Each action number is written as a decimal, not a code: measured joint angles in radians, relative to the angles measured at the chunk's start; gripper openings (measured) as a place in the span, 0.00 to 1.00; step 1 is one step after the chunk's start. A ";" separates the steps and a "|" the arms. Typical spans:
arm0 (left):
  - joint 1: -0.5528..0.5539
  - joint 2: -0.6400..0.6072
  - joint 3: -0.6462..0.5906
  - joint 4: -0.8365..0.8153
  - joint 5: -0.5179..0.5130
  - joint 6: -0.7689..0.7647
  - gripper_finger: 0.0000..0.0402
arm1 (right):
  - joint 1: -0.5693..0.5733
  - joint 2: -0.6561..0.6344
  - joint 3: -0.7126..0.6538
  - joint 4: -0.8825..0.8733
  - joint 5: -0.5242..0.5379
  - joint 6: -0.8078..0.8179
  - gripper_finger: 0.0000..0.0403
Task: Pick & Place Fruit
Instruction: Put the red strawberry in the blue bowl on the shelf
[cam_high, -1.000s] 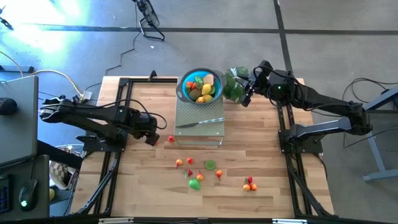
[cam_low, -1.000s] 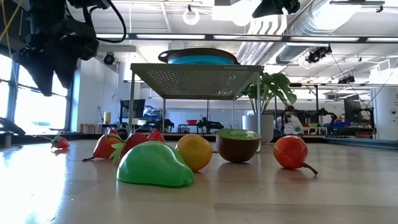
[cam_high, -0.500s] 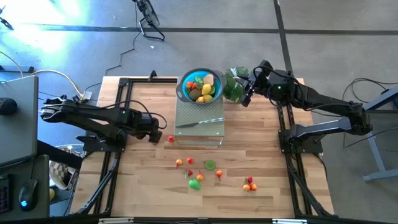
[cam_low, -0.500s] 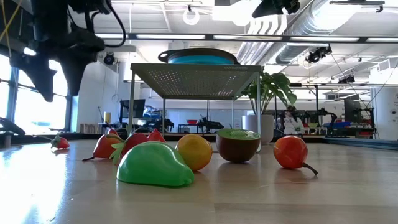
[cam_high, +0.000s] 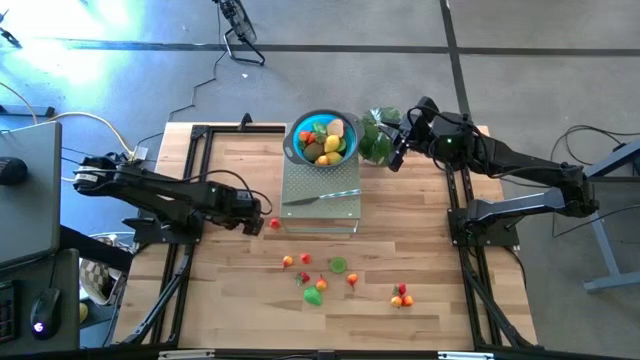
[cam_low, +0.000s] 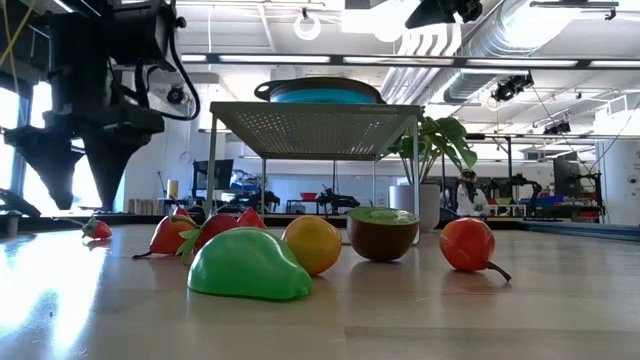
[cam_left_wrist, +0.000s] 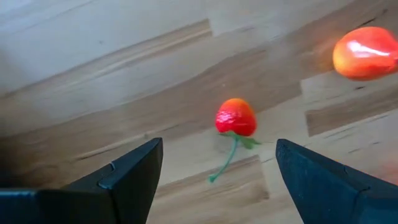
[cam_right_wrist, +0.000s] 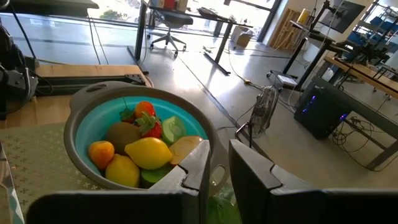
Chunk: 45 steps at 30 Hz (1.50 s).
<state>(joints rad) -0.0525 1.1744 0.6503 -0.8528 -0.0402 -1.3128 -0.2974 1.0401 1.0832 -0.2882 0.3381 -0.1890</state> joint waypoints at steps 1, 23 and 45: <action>0.000 0.004 0.000 0.001 -0.009 0.004 0.76 | 0.000 0.000 0.000 0.000 0.000 0.000 0.13; 0.000 0.212 0.004 0.150 -0.007 -0.002 0.76 | 0.000 0.000 0.000 -0.002 0.000 0.007 0.13; 0.000 0.213 0.002 0.134 0.025 -0.027 0.30 | 0.000 0.000 0.000 -0.005 0.000 0.007 0.13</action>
<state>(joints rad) -0.0525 1.3876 0.6521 -0.7190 -0.0150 -1.3397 -0.2977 1.0401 1.0832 -0.2928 0.3382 -0.1822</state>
